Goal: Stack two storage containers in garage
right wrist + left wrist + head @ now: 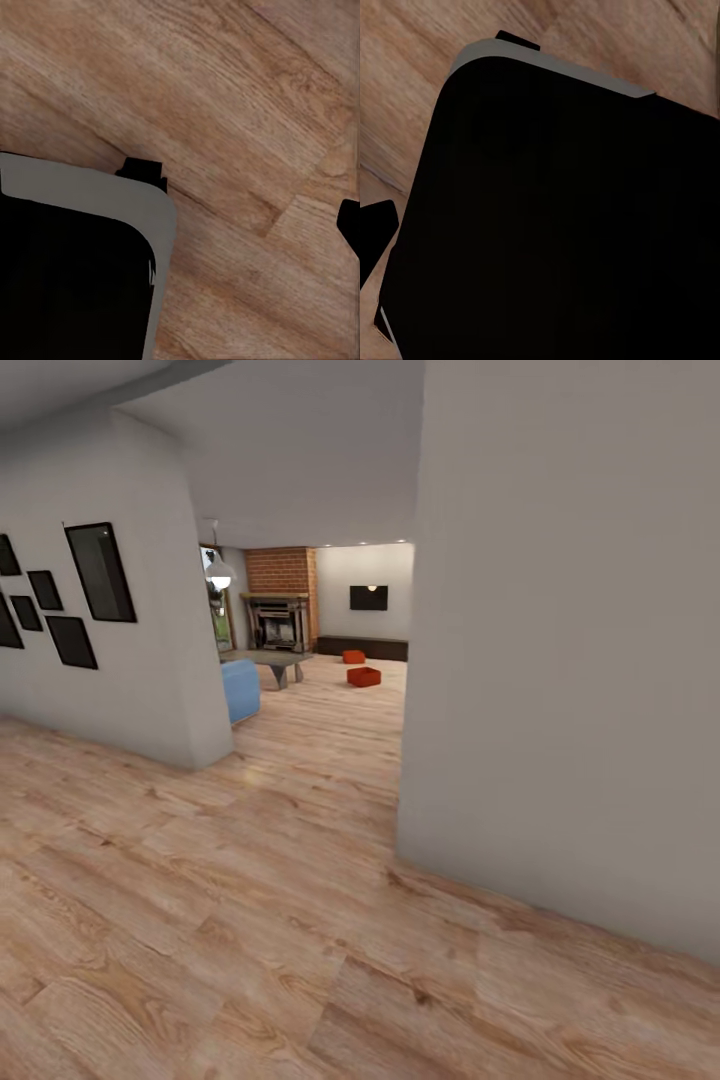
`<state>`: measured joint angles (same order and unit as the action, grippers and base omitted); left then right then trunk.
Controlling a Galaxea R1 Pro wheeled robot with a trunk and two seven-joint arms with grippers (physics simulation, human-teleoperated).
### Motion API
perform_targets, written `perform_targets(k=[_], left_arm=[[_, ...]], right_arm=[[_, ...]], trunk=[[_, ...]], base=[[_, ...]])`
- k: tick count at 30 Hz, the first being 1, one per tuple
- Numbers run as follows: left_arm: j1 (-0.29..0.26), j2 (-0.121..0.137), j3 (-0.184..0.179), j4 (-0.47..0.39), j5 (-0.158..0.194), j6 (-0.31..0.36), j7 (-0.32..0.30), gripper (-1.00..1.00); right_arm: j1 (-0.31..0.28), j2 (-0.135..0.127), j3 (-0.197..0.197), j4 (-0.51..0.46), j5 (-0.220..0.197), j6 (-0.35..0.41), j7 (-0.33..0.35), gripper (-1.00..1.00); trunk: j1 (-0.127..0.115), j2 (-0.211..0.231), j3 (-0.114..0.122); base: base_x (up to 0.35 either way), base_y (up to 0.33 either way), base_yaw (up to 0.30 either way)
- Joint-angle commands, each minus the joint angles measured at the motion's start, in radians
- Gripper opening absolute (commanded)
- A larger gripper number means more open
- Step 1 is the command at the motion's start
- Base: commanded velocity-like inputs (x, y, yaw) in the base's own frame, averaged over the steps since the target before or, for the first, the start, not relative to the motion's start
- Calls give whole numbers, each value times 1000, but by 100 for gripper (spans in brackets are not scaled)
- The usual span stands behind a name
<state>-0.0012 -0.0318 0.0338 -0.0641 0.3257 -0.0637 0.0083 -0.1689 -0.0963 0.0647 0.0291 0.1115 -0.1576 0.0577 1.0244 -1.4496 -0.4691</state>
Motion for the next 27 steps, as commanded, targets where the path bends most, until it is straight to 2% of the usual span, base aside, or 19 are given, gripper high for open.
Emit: perform_targets(k=[1,27], left_arm=[[0,0,3,0,3,-2,1,100],[0,0,3,0,3,-2,1,100]], right_arm=[[-1,0,6,3,4,-6,1,100],[-1,0,6,3,4,-7,1,100]], trunk=[[1,0,-1],[1,0,-1]], base=[[321,0,257],[321,0,269]])
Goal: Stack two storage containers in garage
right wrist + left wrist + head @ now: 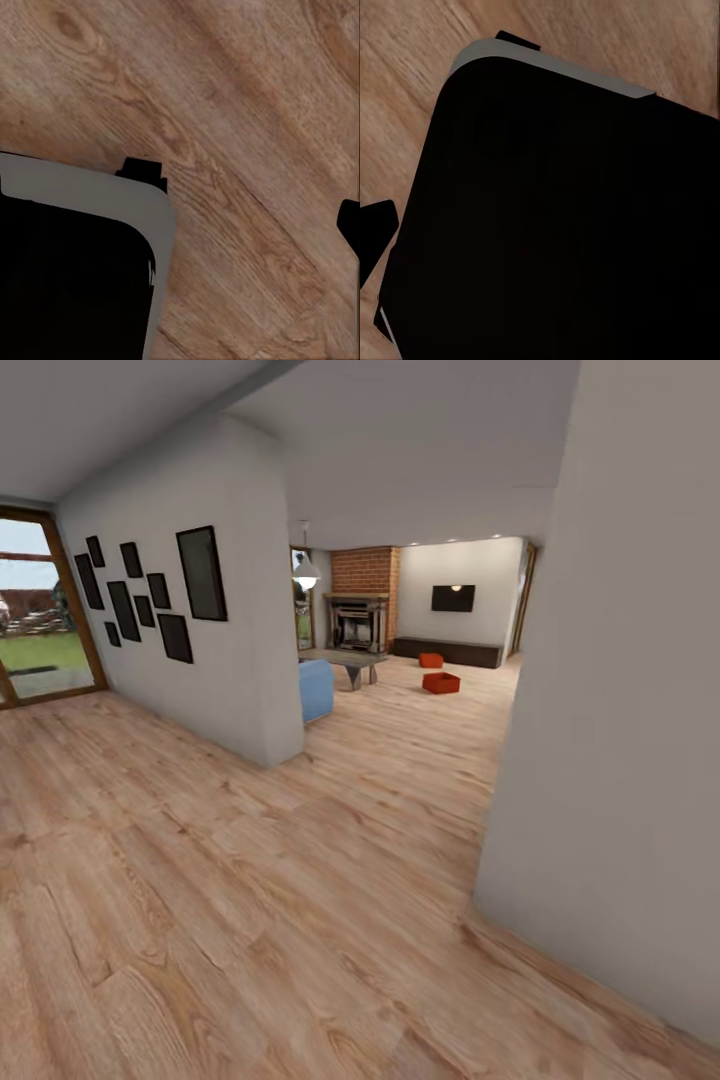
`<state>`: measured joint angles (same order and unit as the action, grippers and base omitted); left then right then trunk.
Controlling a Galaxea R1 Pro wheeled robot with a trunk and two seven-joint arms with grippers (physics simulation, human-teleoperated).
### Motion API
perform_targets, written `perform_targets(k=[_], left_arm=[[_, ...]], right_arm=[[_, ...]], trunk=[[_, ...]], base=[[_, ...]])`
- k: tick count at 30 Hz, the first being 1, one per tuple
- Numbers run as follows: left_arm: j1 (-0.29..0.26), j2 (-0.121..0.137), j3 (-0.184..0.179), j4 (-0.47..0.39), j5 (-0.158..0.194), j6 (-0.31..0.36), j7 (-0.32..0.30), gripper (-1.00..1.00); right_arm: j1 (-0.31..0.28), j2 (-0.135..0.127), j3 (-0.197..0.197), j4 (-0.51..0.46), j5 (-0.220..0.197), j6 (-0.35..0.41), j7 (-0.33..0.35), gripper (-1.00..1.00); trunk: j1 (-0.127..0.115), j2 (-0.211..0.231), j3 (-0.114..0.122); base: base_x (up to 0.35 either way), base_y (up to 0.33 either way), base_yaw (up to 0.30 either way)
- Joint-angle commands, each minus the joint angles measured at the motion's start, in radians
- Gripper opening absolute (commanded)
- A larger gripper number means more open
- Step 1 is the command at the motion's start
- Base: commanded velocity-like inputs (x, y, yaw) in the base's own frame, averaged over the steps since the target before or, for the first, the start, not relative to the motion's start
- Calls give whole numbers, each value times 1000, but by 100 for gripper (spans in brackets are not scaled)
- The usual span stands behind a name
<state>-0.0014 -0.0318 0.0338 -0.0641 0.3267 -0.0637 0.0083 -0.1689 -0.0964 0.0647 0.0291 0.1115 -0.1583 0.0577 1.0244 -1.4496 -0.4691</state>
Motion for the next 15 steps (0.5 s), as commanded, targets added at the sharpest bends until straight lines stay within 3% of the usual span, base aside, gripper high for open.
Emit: perform_targets(k=[1,15], left_arm=[[0,0,3,0,3,-2,1,100],[0,0,3,0,2,-2,1,100]], right_arm=[[-1,0,6,3,4,-6,1,100],[-1,0,6,3,4,-5,1,100]], trunk=[[1,0,-1],[1,0,-1]], base=[[321,0,167],[321,0,37]])
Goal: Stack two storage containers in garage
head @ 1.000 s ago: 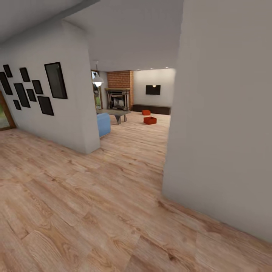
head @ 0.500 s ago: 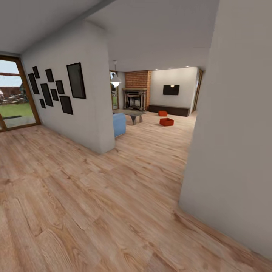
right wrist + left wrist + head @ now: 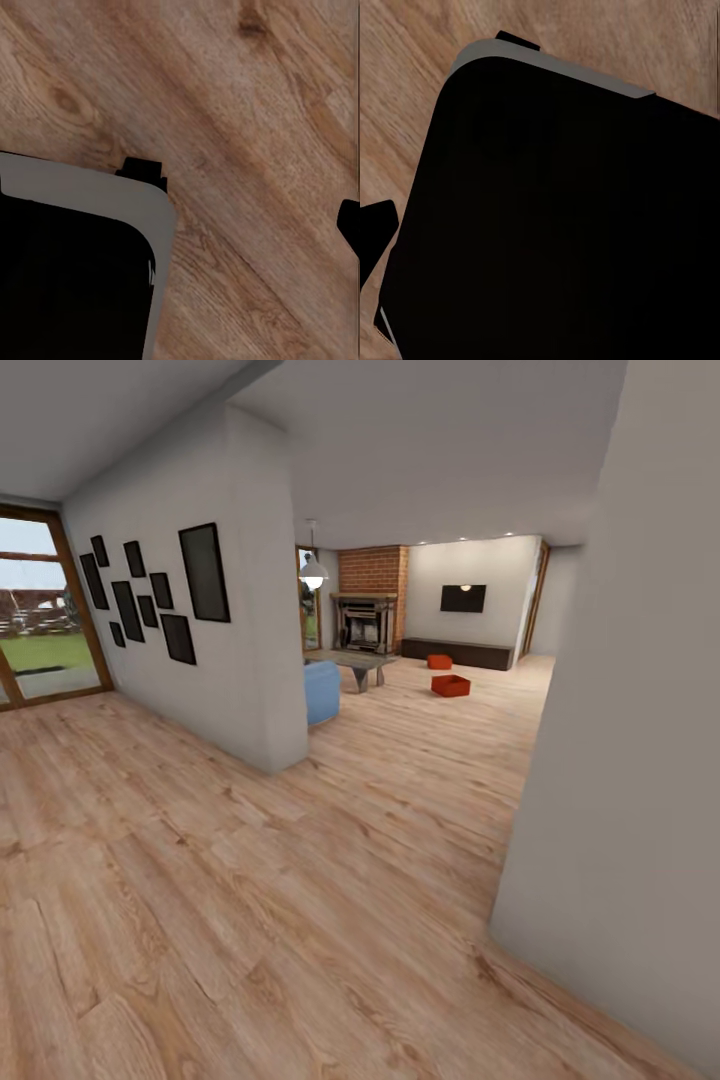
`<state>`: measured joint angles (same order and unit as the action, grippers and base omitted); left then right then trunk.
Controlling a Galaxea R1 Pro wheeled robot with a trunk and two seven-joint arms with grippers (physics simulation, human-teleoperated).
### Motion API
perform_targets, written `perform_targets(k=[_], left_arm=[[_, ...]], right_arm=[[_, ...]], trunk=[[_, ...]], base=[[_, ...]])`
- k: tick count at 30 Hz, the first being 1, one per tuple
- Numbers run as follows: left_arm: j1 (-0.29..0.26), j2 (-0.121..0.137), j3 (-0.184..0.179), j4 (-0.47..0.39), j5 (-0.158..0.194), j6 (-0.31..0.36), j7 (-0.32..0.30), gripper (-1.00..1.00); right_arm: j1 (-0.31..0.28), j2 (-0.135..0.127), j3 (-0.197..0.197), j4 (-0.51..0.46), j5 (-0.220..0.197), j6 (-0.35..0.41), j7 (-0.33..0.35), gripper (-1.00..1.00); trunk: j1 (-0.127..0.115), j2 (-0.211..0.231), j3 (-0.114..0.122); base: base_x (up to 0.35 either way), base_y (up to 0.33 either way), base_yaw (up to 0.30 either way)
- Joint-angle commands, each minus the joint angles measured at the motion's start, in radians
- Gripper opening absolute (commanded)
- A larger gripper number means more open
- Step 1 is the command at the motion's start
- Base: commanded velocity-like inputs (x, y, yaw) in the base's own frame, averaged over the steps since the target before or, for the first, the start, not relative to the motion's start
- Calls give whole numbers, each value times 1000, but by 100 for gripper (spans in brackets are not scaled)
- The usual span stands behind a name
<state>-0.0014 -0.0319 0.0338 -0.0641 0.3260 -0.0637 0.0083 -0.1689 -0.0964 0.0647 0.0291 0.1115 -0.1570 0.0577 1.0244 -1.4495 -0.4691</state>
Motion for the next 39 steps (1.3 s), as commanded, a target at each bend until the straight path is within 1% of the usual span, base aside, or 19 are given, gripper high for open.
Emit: perform_targets(k=[1,39], left_arm=[[0,0,3,0,2,-2,1,100],[0,0,3,0,4,-2,1,100]], right_arm=[[-1,0,6,3,4,-6,1,100],[-1,0,9,3,6,-8,1,100]], trunk=[[1,0,-1],[1,0,-1]], base=[[321,0,1],[321,0,0]])
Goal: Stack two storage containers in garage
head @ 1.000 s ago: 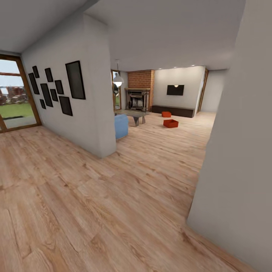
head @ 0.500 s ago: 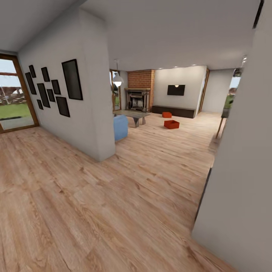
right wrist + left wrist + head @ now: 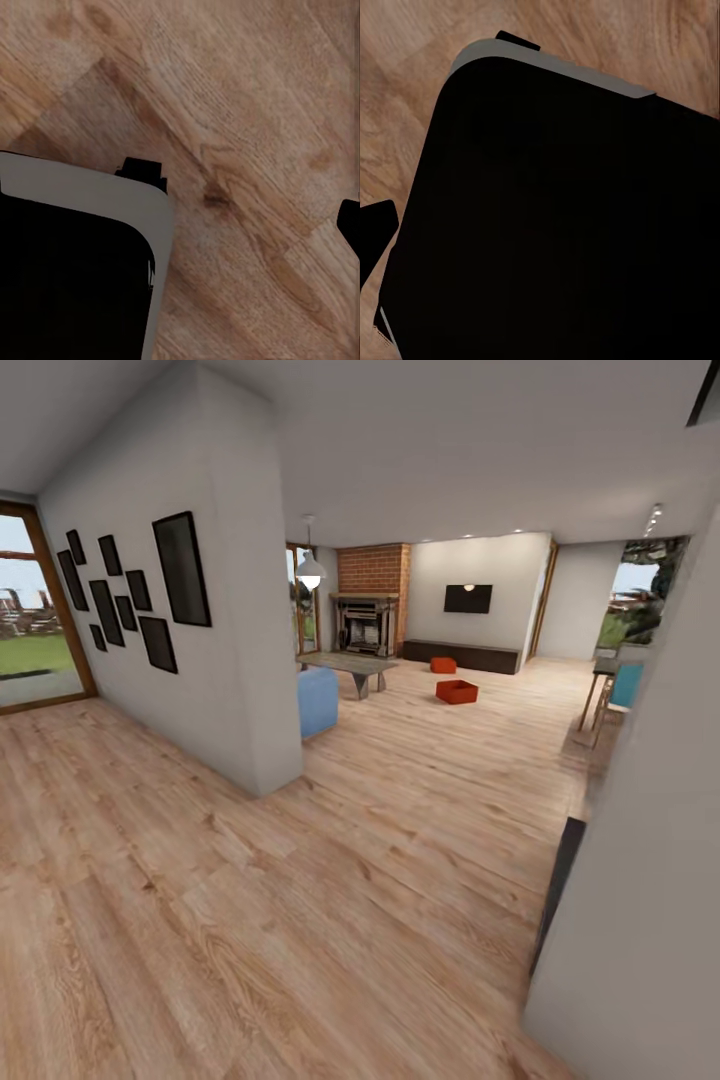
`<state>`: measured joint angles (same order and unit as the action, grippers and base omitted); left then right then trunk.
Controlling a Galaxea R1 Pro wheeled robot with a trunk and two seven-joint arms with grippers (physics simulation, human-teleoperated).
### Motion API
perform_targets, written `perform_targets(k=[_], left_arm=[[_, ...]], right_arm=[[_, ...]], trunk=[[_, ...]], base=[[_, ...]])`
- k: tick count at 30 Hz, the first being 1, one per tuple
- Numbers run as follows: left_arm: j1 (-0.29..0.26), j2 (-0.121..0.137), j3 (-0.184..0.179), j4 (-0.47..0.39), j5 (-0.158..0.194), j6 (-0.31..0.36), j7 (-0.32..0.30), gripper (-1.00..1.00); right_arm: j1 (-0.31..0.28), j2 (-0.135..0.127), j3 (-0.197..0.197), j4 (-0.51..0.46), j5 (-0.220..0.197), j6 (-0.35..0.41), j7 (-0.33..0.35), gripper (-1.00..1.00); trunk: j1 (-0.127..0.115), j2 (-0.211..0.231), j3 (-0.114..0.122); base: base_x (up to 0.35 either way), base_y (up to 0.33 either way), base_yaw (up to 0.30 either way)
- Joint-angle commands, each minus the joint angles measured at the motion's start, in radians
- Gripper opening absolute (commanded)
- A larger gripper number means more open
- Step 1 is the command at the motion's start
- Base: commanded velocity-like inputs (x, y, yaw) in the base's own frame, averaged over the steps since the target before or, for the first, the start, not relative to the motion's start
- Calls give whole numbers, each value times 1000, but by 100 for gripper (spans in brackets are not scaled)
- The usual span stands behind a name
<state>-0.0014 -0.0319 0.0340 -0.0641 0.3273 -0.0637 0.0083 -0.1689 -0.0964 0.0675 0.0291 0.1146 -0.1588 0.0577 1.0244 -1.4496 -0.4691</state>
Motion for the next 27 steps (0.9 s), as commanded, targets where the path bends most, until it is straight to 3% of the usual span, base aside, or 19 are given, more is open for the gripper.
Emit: perform_targets(k=[1,9,27], left_arm=[[0,0,3,0,2,-2,1,100],[0,0,3,0,2,-1,0,100],[0,0,4,0,4,1,0,100]], right_arm=[[-1,0,6,3,4,-6,1,100],[-1,0,7,3,7,-4,0,100],[-1,0,6,3,8,-1,1,100]], trunk=[[1,0,-1],[1,0,-1],[1,0,-1]], base=[[322,0,0],[322,67,-50],[322,135,-244]])
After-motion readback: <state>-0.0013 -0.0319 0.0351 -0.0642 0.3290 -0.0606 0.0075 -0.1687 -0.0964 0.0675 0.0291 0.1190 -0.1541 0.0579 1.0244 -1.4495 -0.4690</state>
